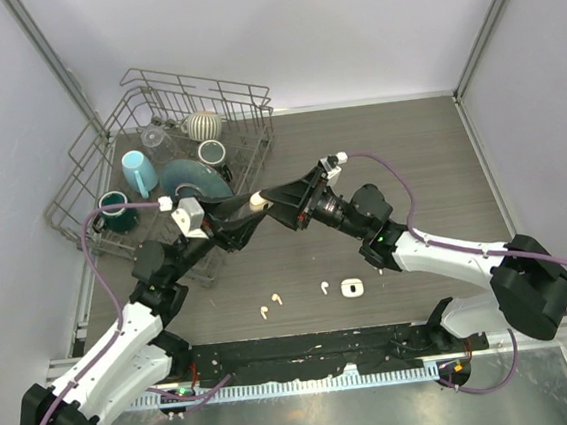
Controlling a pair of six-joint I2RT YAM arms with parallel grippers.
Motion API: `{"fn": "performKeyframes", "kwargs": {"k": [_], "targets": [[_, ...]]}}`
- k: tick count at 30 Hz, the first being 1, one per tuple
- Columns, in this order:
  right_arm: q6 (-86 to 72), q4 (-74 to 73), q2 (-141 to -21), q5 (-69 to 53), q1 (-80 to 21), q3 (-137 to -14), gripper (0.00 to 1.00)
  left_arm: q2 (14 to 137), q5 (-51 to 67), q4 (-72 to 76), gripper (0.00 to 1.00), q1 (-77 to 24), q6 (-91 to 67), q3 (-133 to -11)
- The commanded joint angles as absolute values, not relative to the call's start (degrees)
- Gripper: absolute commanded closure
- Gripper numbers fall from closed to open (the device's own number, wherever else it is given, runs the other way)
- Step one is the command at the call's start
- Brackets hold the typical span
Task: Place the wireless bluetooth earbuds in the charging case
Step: Open the charging case.
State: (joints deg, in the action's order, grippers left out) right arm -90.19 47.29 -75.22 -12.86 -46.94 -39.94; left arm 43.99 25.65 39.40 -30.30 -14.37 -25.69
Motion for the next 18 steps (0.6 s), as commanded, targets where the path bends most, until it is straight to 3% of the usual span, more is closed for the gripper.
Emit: {"fn": "performKeyframes", "kwargs": {"k": [1, 18], "targets": [[-92.28, 53.7, -73.21, -9.76, -47.46, -39.82, 0.99, 45.0, 25.58, 46.75, 0.46, -30.23, -16.17, -25.84], [-94.13, 53.89, -75.24, -9.76, -48.25, -39.64, 0.99, 47.46, 26.19, 50.89, 0.44, -30.24, -18.63, -25.93]]}}
